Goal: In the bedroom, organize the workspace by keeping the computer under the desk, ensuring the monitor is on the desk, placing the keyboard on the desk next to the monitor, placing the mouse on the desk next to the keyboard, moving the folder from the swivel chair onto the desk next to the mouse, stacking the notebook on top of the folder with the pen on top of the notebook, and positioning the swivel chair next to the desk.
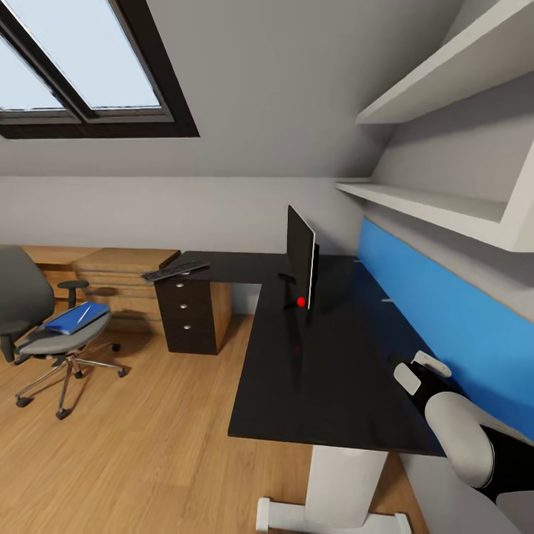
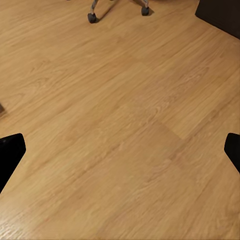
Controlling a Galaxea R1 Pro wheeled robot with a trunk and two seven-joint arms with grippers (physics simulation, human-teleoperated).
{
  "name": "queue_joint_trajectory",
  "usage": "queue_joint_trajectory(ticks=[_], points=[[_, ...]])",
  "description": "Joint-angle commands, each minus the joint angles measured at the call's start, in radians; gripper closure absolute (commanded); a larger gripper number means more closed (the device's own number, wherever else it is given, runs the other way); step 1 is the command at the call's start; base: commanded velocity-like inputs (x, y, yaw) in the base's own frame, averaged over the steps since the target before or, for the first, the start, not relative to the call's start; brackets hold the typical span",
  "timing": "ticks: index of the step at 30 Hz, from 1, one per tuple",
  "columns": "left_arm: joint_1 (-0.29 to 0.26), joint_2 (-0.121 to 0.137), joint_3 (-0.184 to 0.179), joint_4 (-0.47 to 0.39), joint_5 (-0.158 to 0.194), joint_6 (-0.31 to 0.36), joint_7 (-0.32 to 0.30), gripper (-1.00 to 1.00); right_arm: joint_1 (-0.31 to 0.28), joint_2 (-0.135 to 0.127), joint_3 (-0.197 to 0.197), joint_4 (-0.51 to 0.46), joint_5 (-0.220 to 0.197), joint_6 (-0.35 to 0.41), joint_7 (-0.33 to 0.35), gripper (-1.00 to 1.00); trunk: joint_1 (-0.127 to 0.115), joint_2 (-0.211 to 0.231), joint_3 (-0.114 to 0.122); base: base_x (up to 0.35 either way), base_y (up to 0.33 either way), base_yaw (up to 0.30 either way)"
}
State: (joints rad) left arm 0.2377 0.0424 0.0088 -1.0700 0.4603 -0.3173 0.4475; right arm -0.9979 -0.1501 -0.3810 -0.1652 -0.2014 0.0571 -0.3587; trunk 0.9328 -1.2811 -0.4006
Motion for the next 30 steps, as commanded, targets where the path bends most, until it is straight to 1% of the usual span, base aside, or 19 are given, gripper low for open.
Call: queue_joint_trajectory(ticks=[1, 7, 9, 14, 29, 30], points=[[0.000, 0.000, -0.003, -0.001, 0.010, -0.005, 0.001, -1.00, 0.000, 0.000, 0.008, -0.002, -0.010, 0.002, -0.005, -1.00, 0.004, -0.008, -0.004, 0.000, 0.000, 0.000], [0.000, -0.004, -0.004, 0.000, 0.010, -0.002, 0.000, -1.00, 0.000, -0.002, 0.007, -0.002, -0.010, -0.035, -0.005, -1.00, 0.027, -0.050, -0.023, 0.000, 0.000, 0.000], [0.000, -0.005, -0.004, 0.000, 0.011, -0.002, 0.000, -1.00, 0.001, -0.007, 0.007, -0.002, -0.011, -0.044, -0.005, -1.00, 0.035, -0.064, -0.029, 0.000, 0.000, 0.000], [0.000, -0.005, -0.004, 0.000, 0.011, -0.002, 0.000, -1.00, 0.000, -0.014, 0.006, -0.002, -0.012, -0.052, -0.005, -1.00, 0.054, -0.099, -0.045, 0.000, 0.000, 0.000], [0.000, -0.006, -0.004, 0.000, 0.010, -0.005, 0.000, -1.00, 0.000, -0.019, 0.004, -0.002, -0.012, -0.055, -0.005, -1.00, 0.111, -0.204, -0.092, 0.000, 0.000, 0.000], [0.000, -0.006, -0.004, 0.000, 0.011, -0.005, 0.000, -1.00, 0.000, -0.019, 0.004, -0.002, -0.012, -0.055, -0.005, -1.00, 0.111, -0.204, -0.092, 0.000, 0.000, 0.000]])
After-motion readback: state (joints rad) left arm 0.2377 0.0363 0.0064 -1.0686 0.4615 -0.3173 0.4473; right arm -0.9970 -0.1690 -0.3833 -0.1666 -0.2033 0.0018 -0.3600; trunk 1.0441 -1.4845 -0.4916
